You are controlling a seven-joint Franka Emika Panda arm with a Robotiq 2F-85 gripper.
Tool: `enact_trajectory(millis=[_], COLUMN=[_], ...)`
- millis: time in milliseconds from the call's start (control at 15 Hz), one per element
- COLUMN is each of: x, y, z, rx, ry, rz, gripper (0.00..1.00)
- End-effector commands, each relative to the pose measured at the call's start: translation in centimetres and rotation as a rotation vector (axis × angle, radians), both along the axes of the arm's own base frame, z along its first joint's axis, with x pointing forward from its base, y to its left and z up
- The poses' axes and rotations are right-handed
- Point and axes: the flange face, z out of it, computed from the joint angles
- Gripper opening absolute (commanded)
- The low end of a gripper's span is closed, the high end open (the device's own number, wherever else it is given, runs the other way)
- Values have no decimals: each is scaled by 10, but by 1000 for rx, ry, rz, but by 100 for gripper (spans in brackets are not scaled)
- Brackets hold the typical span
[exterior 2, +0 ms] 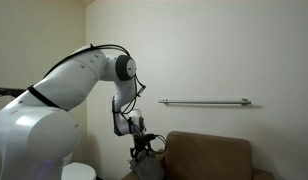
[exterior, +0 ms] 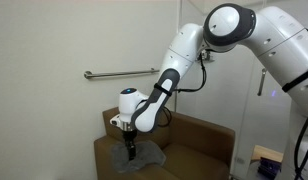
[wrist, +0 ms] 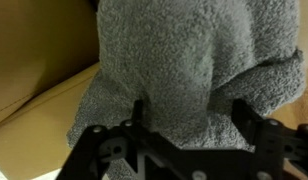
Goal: Put the grey towel on the armrest
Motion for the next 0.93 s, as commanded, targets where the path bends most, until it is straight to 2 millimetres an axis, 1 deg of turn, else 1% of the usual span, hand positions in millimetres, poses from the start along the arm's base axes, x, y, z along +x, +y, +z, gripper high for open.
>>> enact_trajectory(millis=[0, 533, 867], x=[-4, -9, -20], y=[-5, -6, -13], z=[8, 26, 37], rx=[16, 51, 60], ry=[-2, -83, -131], rz=[11, 10, -5], gripper=[100, 100, 100])
